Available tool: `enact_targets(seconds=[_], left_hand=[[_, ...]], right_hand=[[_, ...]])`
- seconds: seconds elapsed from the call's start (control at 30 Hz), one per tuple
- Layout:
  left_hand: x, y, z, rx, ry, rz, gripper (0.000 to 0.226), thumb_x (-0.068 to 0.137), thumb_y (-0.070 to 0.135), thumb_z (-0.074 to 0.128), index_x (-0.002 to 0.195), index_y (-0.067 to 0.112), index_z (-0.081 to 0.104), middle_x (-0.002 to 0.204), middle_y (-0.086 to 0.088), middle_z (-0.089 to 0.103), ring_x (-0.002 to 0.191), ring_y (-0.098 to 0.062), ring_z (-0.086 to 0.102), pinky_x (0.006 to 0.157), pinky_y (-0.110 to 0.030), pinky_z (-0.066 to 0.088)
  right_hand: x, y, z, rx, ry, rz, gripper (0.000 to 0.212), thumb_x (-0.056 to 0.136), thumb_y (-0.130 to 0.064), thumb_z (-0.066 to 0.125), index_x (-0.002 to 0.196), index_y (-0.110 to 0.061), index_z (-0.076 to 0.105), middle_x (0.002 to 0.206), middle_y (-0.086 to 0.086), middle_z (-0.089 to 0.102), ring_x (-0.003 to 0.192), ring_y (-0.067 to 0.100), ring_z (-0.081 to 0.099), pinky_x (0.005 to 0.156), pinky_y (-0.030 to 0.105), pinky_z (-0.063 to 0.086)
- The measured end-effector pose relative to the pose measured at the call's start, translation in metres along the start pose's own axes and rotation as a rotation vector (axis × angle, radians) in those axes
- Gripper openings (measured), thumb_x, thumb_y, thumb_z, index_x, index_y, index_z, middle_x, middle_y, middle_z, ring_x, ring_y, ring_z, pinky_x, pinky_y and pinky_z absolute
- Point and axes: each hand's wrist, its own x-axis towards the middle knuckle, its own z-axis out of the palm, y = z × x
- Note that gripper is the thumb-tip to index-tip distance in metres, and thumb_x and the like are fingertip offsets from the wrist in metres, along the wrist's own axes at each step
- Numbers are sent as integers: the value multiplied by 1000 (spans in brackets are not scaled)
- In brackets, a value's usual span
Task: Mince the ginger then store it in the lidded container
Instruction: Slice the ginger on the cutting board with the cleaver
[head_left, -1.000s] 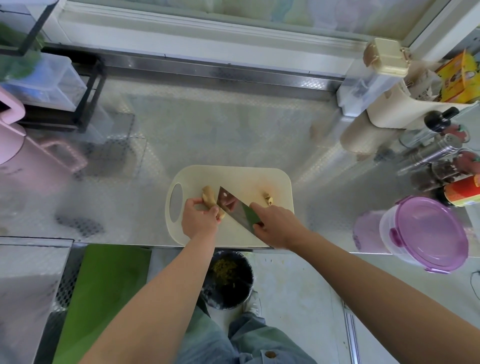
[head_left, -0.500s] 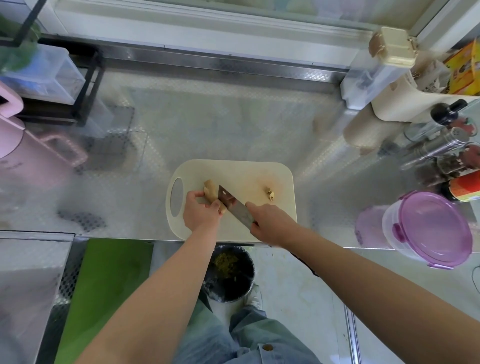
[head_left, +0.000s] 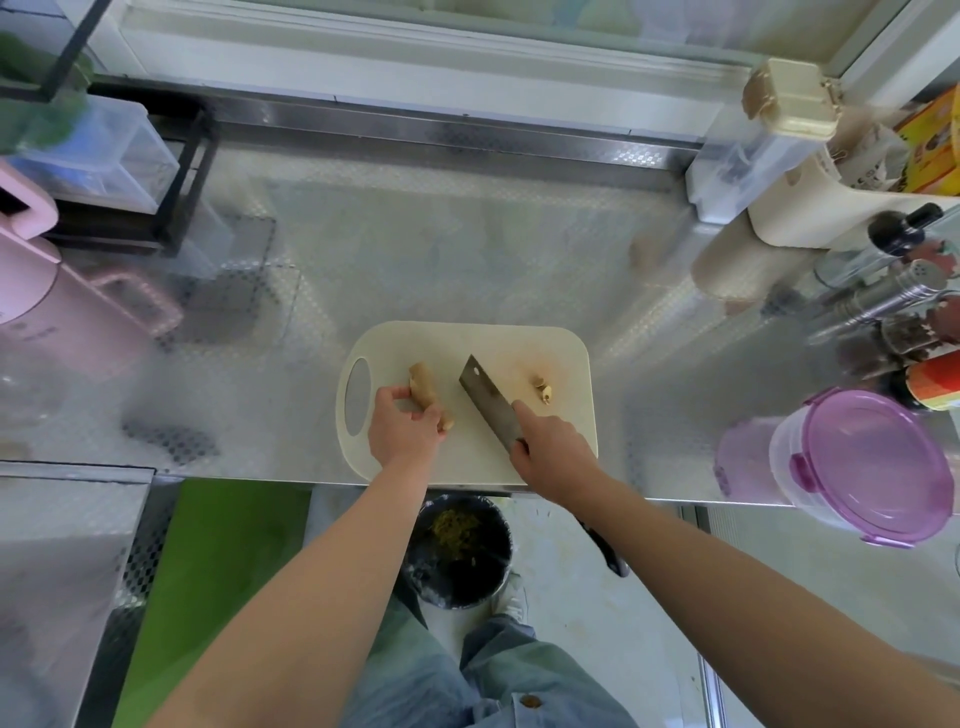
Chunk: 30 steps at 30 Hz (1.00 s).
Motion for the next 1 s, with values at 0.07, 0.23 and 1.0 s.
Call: enact_targets(seconds=[0.07, 0.23, 1.0], left_hand=[[0, 0, -1, 20, -4, 4, 33, 83, 5, 72, 105, 19, 52, 87, 3, 58, 84, -22, 67, 60, -23, 56], [3, -1, 1, 72, -13, 33, 28, 85, 9, 69, 103, 18, 51, 89, 0, 64, 71, -19, 68, 51, -18, 53], [-17, -10, 23, 616, -201, 416, 38, 79, 21, 67, 109, 13, 45, 88, -2, 58, 73, -22, 52, 61, -30, 34]], right_hand=[[2, 5, -2, -2, 6, 23, 8, 94, -14, 41, 99, -14, 35, 68, 7, 45, 60, 29, 46, 50, 30, 31], [7, 16, -4, 163, 100, 101, 22, 91, -15, 44, 113, -12, 43, 65, 7, 54, 59, 31, 53, 52, 31, 40], [-21, 47, 12, 455, 333, 493, 12, 91, -14, 47, 86, -8, 38, 90, 9, 48, 66, 26, 47, 53, 29, 32]])
